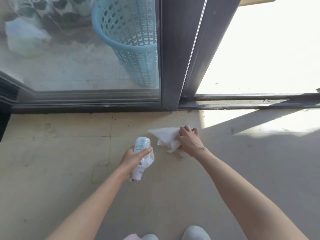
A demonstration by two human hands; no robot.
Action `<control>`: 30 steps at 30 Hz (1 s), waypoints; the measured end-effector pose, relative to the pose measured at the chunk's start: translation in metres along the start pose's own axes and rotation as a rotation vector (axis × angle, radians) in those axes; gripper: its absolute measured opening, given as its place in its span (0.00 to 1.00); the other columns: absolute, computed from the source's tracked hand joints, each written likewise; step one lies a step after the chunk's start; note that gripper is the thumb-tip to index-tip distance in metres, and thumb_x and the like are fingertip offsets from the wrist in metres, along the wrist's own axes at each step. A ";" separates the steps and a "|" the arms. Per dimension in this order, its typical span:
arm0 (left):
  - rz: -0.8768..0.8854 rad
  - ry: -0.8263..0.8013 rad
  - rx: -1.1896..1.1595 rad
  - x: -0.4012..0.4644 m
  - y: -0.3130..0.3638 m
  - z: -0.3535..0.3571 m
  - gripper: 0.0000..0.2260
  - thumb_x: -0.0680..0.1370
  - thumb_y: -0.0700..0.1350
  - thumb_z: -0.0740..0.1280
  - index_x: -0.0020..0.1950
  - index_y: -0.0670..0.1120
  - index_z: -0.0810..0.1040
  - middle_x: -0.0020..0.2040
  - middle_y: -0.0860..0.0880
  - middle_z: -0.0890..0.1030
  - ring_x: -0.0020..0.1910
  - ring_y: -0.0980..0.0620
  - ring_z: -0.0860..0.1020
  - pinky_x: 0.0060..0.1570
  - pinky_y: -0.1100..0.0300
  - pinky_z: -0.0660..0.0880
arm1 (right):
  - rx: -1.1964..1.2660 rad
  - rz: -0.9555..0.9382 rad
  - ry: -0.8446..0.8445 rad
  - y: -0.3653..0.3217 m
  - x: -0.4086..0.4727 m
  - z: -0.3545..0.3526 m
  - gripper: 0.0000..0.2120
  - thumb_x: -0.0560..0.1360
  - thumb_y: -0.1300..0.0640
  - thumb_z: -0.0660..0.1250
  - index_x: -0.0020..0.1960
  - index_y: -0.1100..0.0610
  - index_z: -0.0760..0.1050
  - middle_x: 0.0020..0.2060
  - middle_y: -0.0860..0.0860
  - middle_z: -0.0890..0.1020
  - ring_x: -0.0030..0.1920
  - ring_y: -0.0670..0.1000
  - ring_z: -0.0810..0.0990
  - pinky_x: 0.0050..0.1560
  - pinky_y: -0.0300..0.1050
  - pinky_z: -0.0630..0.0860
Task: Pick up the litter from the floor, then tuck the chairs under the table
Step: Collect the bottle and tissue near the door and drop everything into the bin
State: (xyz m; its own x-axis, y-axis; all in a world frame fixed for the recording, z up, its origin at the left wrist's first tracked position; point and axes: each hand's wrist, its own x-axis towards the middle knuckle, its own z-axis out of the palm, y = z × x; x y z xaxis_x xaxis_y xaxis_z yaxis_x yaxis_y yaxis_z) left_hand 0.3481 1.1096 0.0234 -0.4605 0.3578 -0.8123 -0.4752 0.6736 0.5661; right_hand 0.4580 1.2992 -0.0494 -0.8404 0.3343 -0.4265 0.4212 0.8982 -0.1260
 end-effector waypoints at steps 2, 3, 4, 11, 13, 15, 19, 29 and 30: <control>0.012 -0.004 -0.011 0.004 0.001 0.004 0.11 0.72 0.50 0.71 0.48 0.46 0.76 0.37 0.47 0.78 0.31 0.50 0.77 0.29 0.62 0.73 | 0.076 0.019 0.069 0.004 0.000 0.000 0.12 0.72 0.58 0.66 0.55 0.58 0.77 0.68 0.56 0.65 0.69 0.60 0.59 0.65 0.59 0.57; 0.014 -0.006 -0.012 0.005 0.001 0.006 0.10 0.72 0.50 0.70 0.47 0.46 0.76 0.37 0.47 0.78 0.31 0.50 0.77 0.30 0.62 0.73 | 0.143 0.028 0.103 0.005 0.000 -0.002 0.12 0.71 0.61 0.65 0.54 0.58 0.77 0.69 0.55 0.64 0.69 0.61 0.60 0.65 0.58 0.60; 0.013 -0.007 -0.015 0.006 0.001 0.007 0.09 0.72 0.50 0.70 0.46 0.47 0.76 0.37 0.47 0.78 0.31 0.50 0.76 0.30 0.62 0.73 | 0.233 0.031 0.136 0.004 0.001 -0.007 0.13 0.70 0.66 0.63 0.54 0.60 0.76 0.68 0.56 0.67 0.66 0.62 0.66 0.62 0.56 0.66; -0.035 0.026 -0.140 -0.050 0.022 0.011 0.09 0.73 0.49 0.70 0.47 0.47 0.75 0.39 0.45 0.77 0.33 0.49 0.76 0.32 0.61 0.72 | 0.951 0.276 0.248 -0.039 -0.038 -0.078 0.16 0.67 0.72 0.56 0.43 0.61 0.80 0.35 0.55 0.77 0.35 0.55 0.71 0.28 0.39 0.65; -0.050 0.017 -0.169 -0.092 0.041 0.012 0.11 0.73 0.49 0.70 0.50 0.45 0.75 0.41 0.45 0.77 0.33 0.49 0.76 0.31 0.61 0.73 | 1.151 0.333 0.141 -0.054 -0.065 -0.114 0.08 0.70 0.63 0.61 0.41 0.62 0.78 0.32 0.54 0.76 0.34 0.54 0.72 0.30 0.42 0.67; -0.050 0.017 -0.176 -0.140 0.064 0.011 0.12 0.73 0.49 0.70 0.52 0.45 0.75 0.41 0.46 0.77 0.33 0.50 0.75 0.30 0.62 0.74 | 1.305 0.394 0.043 -0.068 -0.098 -0.158 0.16 0.69 0.48 0.66 0.43 0.61 0.74 0.35 0.52 0.75 0.36 0.51 0.73 0.36 0.45 0.68; -0.015 0.024 -0.174 -0.242 0.124 0.010 0.09 0.72 0.50 0.70 0.45 0.46 0.75 0.38 0.47 0.76 0.32 0.50 0.75 0.30 0.62 0.73 | 1.463 0.473 0.172 -0.087 -0.170 -0.252 0.12 0.64 0.56 0.70 0.36 0.54 0.65 0.32 0.52 0.68 0.35 0.52 0.68 0.36 0.48 0.67; 0.166 -0.090 -0.083 -0.509 0.275 0.023 0.11 0.71 0.50 0.71 0.49 0.46 0.79 0.41 0.45 0.80 0.36 0.49 0.77 0.36 0.58 0.74 | 1.458 0.538 0.363 -0.097 -0.376 -0.499 0.11 0.72 0.70 0.59 0.43 0.55 0.74 0.37 0.52 0.78 0.38 0.53 0.77 0.37 0.48 0.77; 0.192 -0.107 -0.055 -0.531 0.284 0.027 0.10 0.71 0.50 0.72 0.48 0.47 0.79 0.41 0.46 0.80 0.37 0.49 0.77 0.37 0.58 0.74 | 1.412 0.589 0.404 -0.099 -0.397 -0.517 0.12 0.72 0.69 0.57 0.41 0.55 0.75 0.36 0.52 0.78 0.36 0.52 0.77 0.32 0.46 0.76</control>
State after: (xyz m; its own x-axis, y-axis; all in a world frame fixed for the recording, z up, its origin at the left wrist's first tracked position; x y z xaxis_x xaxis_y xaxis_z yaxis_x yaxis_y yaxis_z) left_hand 0.4780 1.1284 0.6116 -0.4654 0.5445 -0.6978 -0.4284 0.5513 0.7160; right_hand 0.5737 1.2256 0.5949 -0.3859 0.7837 -0.4866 0.4792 -0.2804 -0.8317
